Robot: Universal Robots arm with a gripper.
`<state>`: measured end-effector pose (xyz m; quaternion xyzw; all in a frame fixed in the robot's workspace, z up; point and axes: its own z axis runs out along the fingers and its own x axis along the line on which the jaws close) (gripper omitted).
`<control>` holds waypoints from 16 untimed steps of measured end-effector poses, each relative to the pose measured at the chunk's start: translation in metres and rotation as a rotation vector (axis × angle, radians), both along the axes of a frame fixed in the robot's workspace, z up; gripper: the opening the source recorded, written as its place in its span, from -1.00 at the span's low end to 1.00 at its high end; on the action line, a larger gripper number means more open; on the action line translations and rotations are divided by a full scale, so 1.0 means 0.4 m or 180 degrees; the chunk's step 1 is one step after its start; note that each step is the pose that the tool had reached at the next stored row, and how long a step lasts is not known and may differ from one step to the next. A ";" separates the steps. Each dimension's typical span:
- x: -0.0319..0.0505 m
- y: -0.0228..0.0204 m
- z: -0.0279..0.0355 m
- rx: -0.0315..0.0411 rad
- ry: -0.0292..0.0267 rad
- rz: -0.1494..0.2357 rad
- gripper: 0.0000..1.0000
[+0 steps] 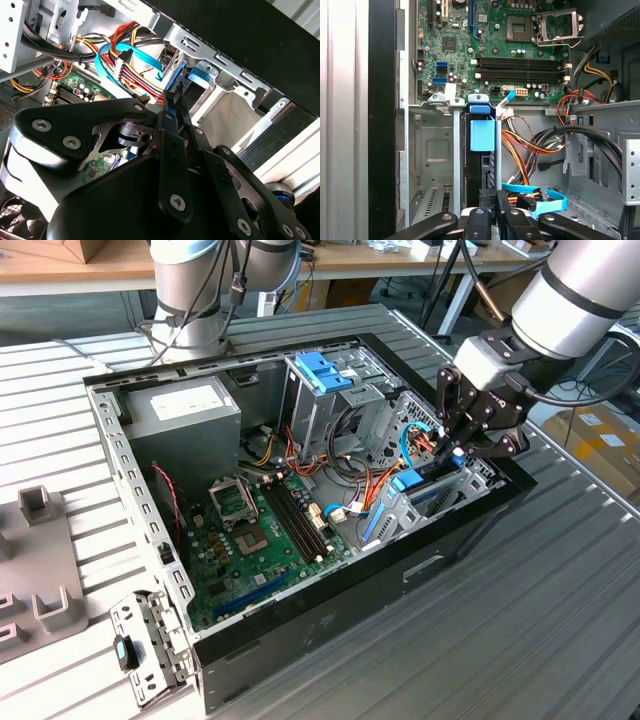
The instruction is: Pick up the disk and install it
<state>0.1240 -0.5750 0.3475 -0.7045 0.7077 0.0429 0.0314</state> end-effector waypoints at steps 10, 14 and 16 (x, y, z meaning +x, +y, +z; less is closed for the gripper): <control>0.009 0.002 -0.009 -0.0001 0.0021 0.0004 -0.65; 0.009 0.002 0.000 -0.0004 0.0020 0.0005 -0.65; 0.009 0.002 0.003 -0.0004 0.0020 0.0005 -0.65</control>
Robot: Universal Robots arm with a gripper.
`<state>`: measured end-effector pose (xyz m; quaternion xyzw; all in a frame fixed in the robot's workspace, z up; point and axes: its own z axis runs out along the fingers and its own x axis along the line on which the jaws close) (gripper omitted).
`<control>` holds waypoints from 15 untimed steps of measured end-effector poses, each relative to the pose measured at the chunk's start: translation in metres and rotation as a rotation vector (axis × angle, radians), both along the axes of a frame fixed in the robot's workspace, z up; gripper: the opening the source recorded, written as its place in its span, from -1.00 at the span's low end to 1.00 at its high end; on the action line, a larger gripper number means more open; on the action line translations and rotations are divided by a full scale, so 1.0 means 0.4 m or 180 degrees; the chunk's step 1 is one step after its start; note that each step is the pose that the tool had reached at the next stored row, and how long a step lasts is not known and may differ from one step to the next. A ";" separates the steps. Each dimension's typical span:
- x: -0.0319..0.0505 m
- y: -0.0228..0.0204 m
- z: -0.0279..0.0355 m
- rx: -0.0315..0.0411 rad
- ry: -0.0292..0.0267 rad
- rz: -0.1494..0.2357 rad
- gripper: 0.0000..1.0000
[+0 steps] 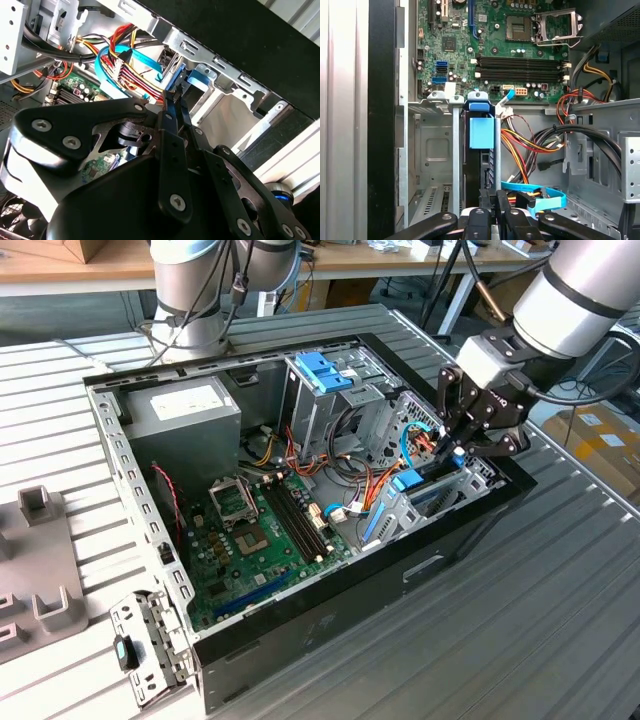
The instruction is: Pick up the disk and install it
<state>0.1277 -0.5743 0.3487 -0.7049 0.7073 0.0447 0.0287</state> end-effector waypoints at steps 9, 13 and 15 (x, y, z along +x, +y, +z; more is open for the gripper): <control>-0.001 0.000 -0.013 -0.0002 0.0000 0.0000 -0.65; -0.001 0.000 -0.013 0.0000 0.0000 0.0000 -0.65; -0.001 0.000 -0.007 0.0000 0.0000 0.0000 -0.65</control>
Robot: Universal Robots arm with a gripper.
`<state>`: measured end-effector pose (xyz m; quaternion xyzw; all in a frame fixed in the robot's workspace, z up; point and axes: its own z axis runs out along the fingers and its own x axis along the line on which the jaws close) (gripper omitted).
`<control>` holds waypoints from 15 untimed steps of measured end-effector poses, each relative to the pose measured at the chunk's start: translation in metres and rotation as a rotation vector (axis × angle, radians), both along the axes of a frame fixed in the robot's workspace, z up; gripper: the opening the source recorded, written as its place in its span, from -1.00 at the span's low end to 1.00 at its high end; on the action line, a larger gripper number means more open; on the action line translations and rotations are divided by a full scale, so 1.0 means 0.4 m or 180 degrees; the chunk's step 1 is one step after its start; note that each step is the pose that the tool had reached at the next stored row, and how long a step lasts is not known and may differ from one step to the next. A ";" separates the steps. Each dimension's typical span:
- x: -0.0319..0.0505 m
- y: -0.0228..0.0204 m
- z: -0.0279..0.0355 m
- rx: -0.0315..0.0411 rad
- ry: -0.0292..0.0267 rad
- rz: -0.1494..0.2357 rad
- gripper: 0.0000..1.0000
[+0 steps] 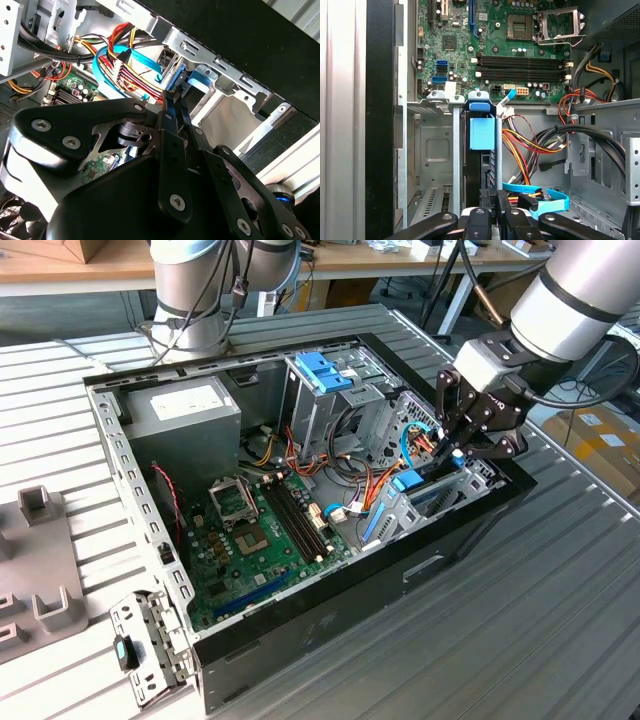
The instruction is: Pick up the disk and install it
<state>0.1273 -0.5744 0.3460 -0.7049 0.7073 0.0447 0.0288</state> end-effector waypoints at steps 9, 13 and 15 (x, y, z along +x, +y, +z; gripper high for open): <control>0.000 -0.005 0.004 -0.0003 0.0000 -0.0071 -0.65; 0.000 -0.006 -0.003 -0.0009 0.0000 -0.0104 -0.65; -0.001 -0.006 -0.007 -0.0011 0.0000 -0.0120 -0.65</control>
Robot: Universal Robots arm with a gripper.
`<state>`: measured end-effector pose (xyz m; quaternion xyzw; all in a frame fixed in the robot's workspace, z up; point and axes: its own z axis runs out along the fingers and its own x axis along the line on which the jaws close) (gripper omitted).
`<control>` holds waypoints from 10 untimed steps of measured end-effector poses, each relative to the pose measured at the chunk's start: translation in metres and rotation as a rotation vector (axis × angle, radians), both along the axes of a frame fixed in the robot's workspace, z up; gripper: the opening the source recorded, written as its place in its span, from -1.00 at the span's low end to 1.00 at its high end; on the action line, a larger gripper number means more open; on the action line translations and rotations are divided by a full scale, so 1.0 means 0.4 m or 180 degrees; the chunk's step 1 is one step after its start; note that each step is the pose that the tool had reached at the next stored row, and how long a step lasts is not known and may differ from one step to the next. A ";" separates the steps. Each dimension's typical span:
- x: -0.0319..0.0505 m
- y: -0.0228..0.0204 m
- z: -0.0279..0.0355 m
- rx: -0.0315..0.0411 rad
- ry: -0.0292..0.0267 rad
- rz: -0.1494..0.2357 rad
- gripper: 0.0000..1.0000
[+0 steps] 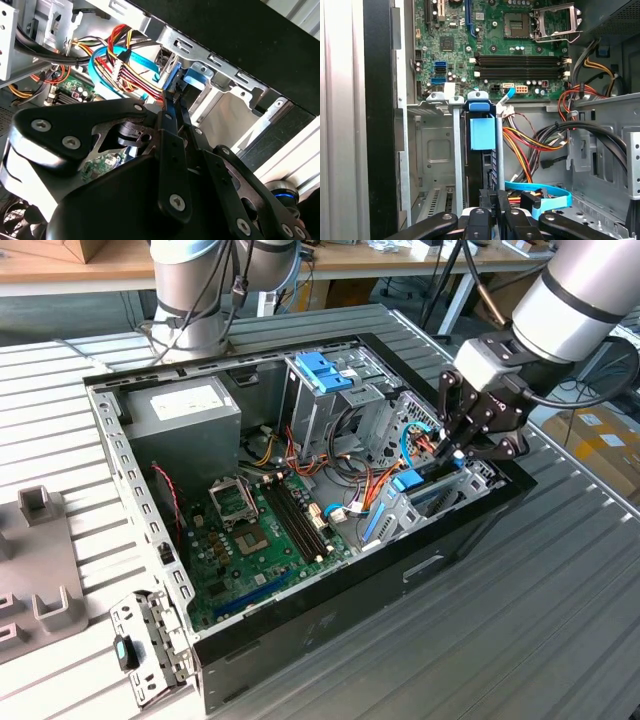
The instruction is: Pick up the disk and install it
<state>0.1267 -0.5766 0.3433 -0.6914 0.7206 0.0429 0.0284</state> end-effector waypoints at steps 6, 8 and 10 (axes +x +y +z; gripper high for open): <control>-0.002 0.000 -0.005 -0.0008 0.0000 -0.0025 -0.65; -0.002 0.000 -0.005 -0.0008 0.0000 -0.0025 -0.65; -0.002 0.000 -0.005 -0.0008 0.0000 -0.0025 -0.65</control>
